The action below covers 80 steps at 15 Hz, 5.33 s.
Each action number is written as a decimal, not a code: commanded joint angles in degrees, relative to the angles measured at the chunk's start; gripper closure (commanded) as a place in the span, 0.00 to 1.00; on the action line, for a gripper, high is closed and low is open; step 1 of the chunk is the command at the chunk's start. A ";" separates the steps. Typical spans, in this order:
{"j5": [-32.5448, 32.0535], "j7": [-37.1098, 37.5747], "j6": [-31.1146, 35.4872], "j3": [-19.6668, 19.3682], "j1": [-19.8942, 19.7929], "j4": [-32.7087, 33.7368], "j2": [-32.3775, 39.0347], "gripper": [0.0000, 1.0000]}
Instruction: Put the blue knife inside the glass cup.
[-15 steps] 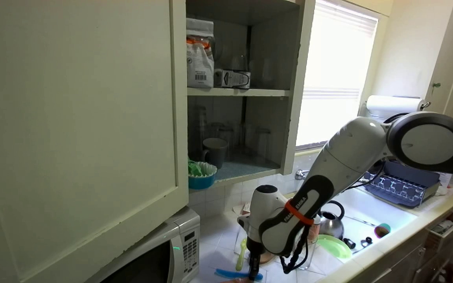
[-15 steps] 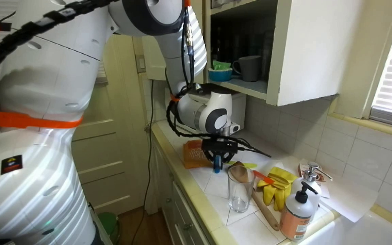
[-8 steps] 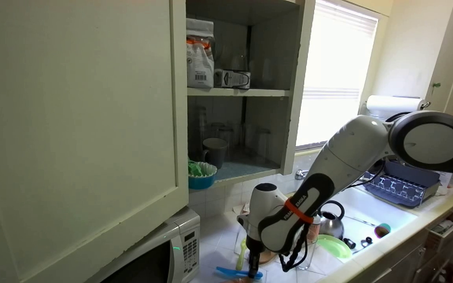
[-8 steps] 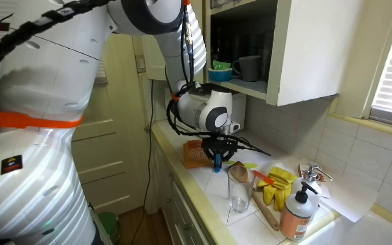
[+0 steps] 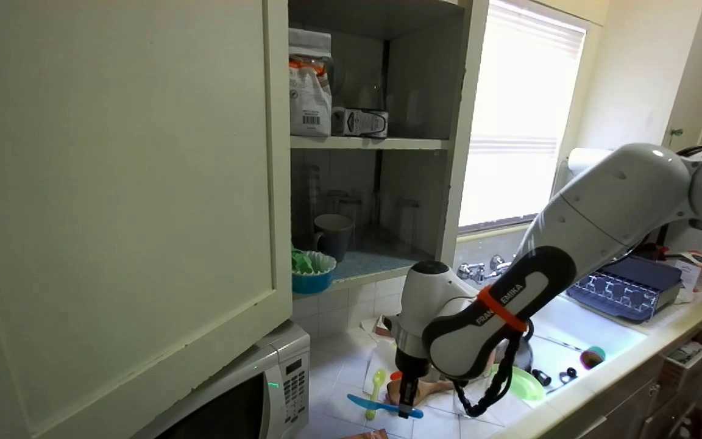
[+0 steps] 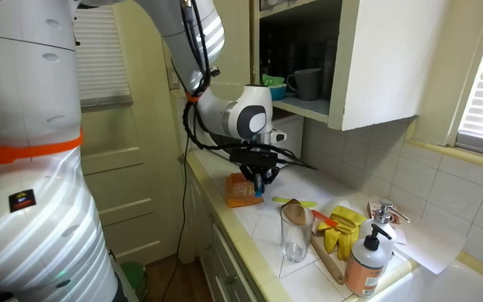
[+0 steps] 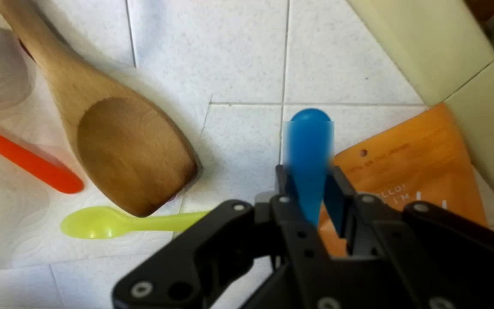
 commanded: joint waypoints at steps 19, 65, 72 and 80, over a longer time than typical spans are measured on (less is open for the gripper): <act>-3.84 2.18 -52.57 -11.33 2.32 -8.67 -44.64 0.77; 15.93 3.41 -53.96 -25.03 -11.04 6.11 -13.13 0.94; 19.78 3.52 -54.74 -25.41 -11.40 9.57 -8.75 0.94; 26.43 3.30 -57.07 -25.23 -12.81 12.67 -1.80 0.94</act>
